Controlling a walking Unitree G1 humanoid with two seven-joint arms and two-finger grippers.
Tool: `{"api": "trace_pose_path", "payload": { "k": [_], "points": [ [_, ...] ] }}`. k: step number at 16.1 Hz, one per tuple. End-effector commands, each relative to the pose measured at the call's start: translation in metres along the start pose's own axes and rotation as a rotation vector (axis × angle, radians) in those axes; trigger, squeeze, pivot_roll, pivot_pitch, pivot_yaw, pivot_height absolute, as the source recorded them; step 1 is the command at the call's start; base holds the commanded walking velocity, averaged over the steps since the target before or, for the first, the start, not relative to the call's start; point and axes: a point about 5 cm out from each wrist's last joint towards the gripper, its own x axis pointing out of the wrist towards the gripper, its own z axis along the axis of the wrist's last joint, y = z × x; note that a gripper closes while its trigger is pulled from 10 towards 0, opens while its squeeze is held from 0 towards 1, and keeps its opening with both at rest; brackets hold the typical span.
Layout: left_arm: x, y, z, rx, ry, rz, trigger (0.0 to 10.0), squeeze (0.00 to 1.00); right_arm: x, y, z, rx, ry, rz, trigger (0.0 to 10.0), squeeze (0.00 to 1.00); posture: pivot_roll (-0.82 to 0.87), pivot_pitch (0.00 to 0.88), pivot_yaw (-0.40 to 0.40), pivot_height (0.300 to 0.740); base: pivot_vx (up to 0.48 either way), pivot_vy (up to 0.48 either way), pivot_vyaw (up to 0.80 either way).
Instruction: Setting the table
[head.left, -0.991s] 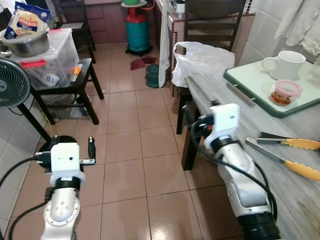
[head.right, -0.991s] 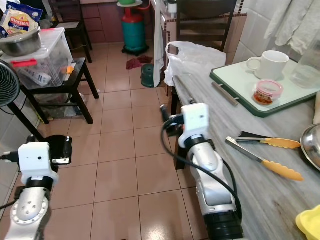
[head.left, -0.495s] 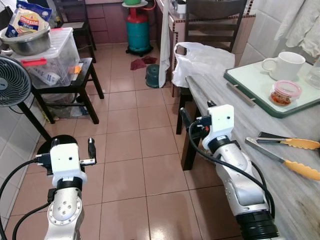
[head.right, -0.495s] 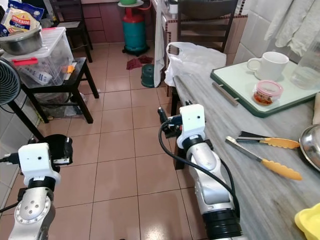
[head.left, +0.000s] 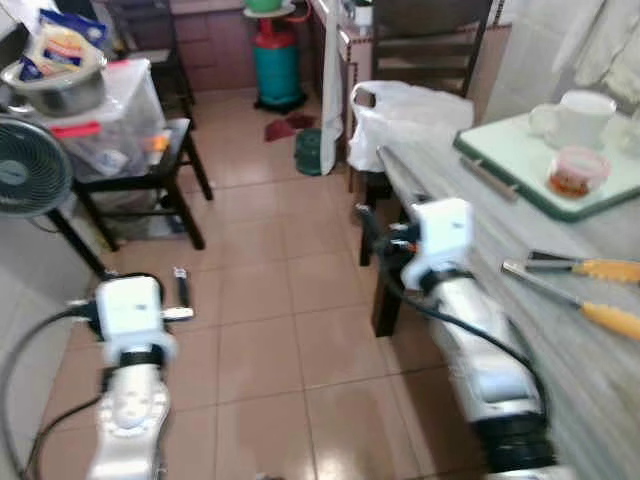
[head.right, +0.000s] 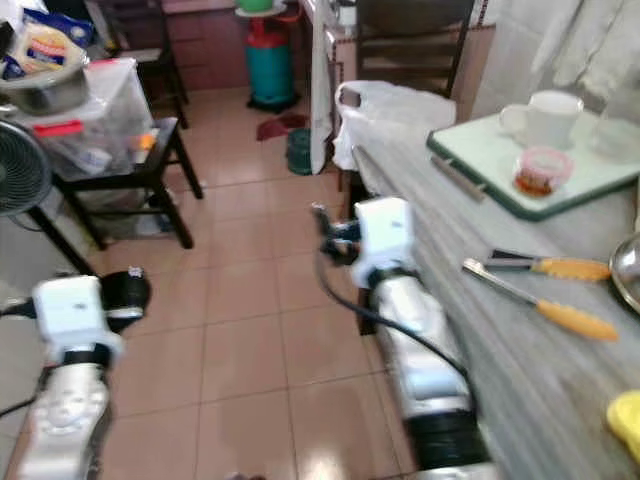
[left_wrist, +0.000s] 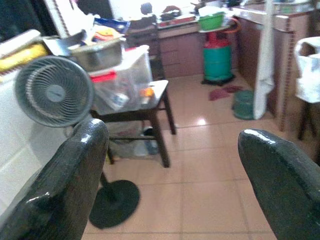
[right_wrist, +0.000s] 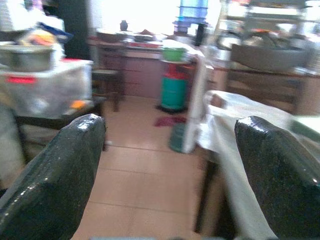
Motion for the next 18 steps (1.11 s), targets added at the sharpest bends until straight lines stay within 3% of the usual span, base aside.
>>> {"api": "trace_pose_path", "payload": {
  "k": [1, 14, 18],
  "points": [
    [0.002, 0.006, 0.000, 0.016, 0.006, 0.009, 10.0, 0.00, 0.000, 0.005, 0.004, 0.010, -0.019, 0.005, 10.0, 0.00, -0.08, 0.118, 0.056, 0.740, 0.000, 0.480, 0.00],
    [0.001, -0.004, -0.005, 0.014, 0.028, 0.001, 10.0, 0.00, -0.001, 0.006, -0.005, 0.008, 0.009, 0.004, 10.0, 0.00, -0.08, 0.106, 0.061, 0.740, 0.000, 0.480, 0.00],
    [0.000, -0.003, -0.017, 0.037, 0.061, 0.008, 10.0, 0.00, 0.000, 0.009, -0.016, 0.009, 0.049, 0.032, 10.0, 0.00, -0.09, 0.105, 0.055, 0.740, 0.000, 0.336, 0.00]
  ]
}}
